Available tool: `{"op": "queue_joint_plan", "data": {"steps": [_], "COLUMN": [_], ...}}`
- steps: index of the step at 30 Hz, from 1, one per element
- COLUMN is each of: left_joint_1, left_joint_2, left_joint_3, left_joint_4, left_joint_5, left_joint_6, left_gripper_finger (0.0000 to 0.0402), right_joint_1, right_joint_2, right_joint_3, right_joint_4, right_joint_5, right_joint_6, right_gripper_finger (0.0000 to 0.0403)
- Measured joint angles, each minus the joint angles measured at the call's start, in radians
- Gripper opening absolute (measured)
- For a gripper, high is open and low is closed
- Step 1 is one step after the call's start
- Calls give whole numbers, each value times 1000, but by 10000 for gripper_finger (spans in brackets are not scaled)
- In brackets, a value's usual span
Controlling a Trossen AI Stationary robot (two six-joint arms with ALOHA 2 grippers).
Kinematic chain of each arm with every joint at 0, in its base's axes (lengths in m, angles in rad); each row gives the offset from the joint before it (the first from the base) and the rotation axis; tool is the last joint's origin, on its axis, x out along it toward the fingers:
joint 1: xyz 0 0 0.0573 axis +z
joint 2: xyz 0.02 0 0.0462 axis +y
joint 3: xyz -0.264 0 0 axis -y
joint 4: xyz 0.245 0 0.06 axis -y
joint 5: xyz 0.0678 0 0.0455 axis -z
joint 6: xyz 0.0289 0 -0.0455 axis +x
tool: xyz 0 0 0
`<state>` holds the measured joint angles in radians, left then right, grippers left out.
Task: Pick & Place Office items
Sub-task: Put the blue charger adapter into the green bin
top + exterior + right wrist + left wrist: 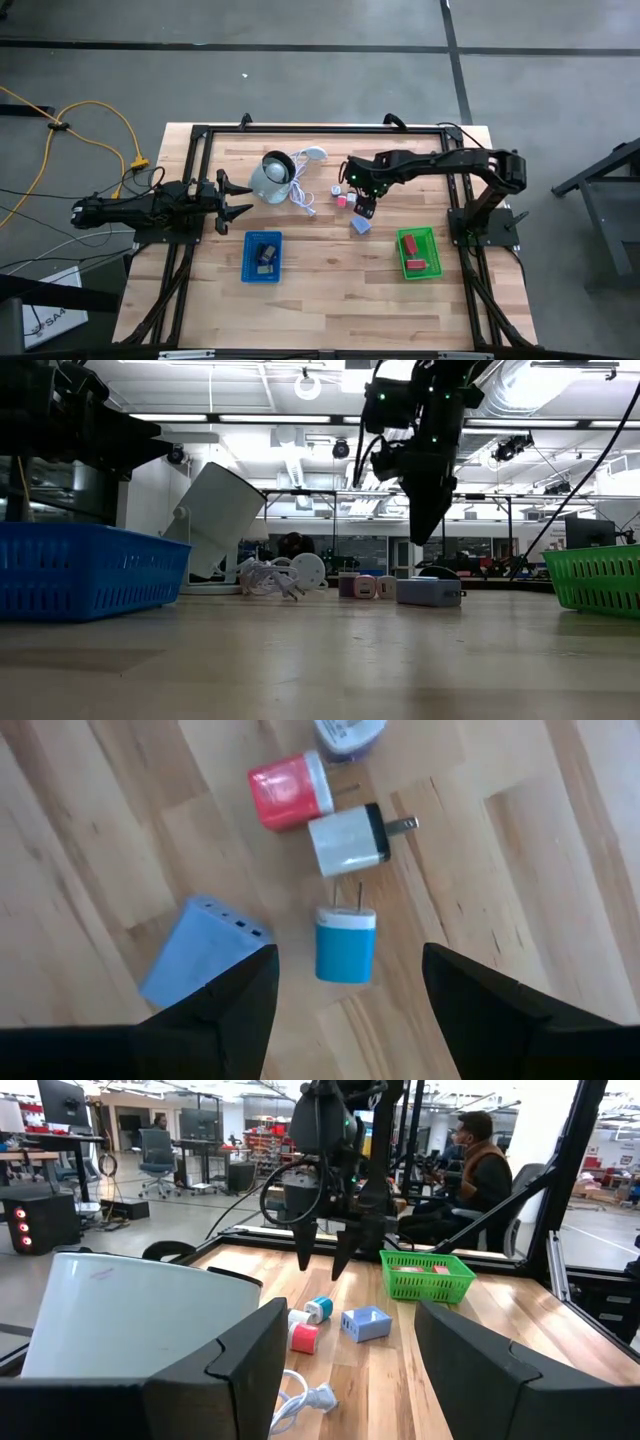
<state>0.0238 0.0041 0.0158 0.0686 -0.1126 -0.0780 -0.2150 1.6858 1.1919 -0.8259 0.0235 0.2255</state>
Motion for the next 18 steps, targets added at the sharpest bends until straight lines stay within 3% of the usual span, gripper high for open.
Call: {"op": "queue_joint_plan", "data": {"steps": [18], "left_joint_1": [0], "left_joint_2": [0], "left_joint_3": [0], "left_joint_4": [0], "left_joint_5": [0], "left_joint_6": [0], "left_gripper_finger": [212], "right_joint_1": [-1], "right_joint_2": [89], "right_joint_3": [0], "right_joint_4": [18], "right_joint_5": [-22], "right_joint_6": [25], "right_gripper_finger": [235]}}
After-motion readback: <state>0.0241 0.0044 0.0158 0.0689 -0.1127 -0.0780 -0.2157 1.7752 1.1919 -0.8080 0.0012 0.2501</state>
